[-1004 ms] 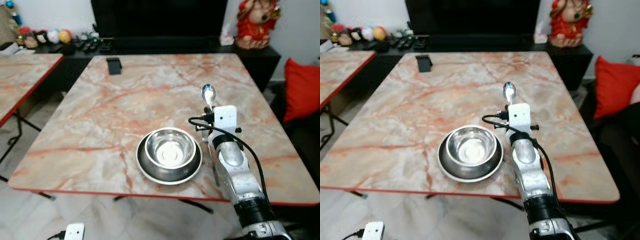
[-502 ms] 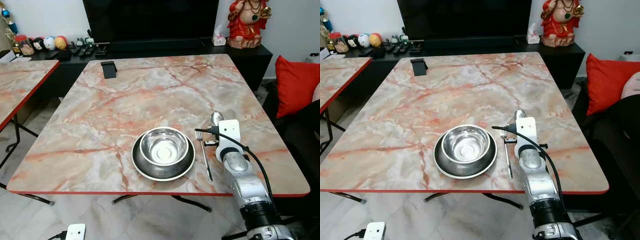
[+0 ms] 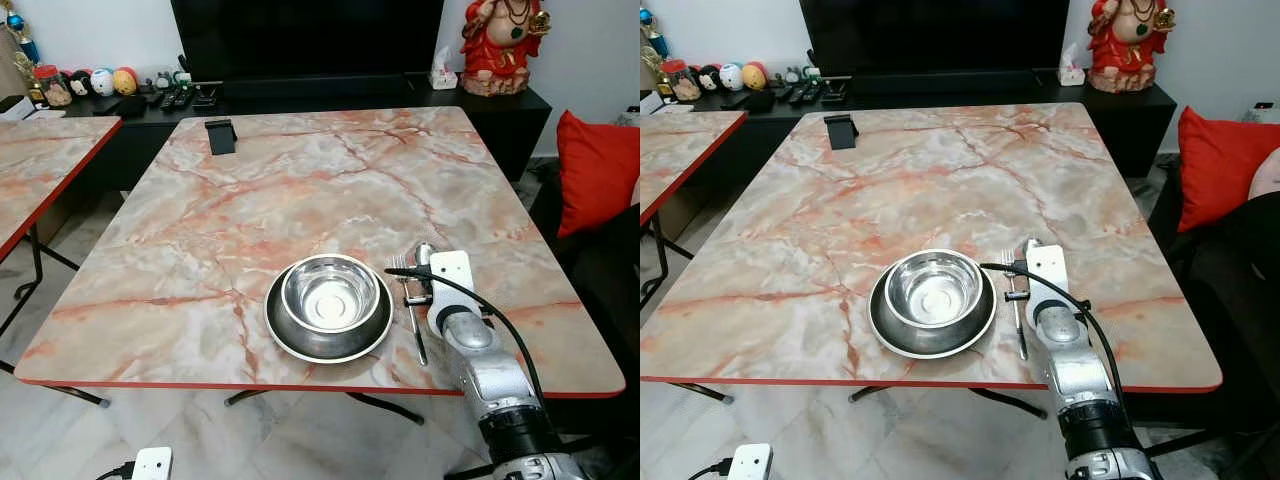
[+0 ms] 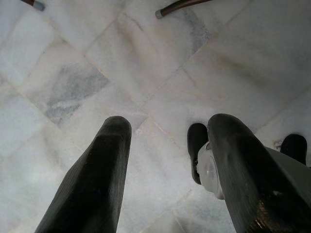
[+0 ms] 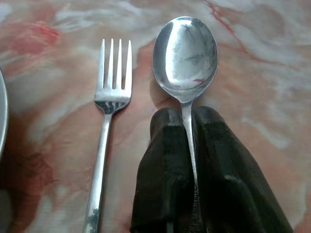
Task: Setting the table
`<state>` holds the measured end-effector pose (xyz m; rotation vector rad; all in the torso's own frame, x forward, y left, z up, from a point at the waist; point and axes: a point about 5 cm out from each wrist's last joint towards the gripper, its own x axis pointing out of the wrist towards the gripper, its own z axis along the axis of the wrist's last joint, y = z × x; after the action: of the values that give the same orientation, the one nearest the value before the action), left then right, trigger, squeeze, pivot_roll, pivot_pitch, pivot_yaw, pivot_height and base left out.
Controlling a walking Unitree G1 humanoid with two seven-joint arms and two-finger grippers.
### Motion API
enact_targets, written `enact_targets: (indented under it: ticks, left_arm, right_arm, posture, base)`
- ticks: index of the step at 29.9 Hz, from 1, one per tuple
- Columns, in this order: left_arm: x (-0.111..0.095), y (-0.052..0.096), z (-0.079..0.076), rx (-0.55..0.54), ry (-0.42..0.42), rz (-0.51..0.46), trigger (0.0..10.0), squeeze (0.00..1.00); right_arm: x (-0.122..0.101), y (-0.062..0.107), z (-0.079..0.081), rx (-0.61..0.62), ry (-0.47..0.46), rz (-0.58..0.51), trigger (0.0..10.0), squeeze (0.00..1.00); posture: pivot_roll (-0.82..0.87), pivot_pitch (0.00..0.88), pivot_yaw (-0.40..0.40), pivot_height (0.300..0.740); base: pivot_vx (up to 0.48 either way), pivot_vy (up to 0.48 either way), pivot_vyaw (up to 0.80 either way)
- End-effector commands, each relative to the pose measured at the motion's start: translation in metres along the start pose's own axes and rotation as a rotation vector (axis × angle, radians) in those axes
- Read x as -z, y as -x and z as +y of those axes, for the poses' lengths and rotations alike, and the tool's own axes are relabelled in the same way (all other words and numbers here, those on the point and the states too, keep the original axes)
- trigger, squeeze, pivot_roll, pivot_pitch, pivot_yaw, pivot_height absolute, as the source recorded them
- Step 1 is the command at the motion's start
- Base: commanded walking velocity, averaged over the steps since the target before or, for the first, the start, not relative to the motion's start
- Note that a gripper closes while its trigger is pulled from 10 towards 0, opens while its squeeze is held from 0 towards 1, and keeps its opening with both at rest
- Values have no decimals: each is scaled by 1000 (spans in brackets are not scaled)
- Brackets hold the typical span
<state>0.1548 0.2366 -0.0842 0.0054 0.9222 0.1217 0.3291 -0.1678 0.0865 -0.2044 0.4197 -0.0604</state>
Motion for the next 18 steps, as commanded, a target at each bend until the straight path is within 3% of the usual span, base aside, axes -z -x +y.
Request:
enact_targets:
  ticks: [1, 18]
  left_arm:
    - [4, 1, 0, 1, 4, 20, 10000, 0]
    - [-1, -1, -3, 6, 0, -3, 10000, 0]
  right_arm:
    - [-2, 1, 1, 2, 5, -5, 10000, 0]
    - [12, 0, 7, -3, 0, 34, 10000, 0]
  posture:
    - [-80, 0, 59, 720]
    - [-75, 0, 60, 720]
  base:
    - [0, 0, 0]
    - [0, 0, 0]
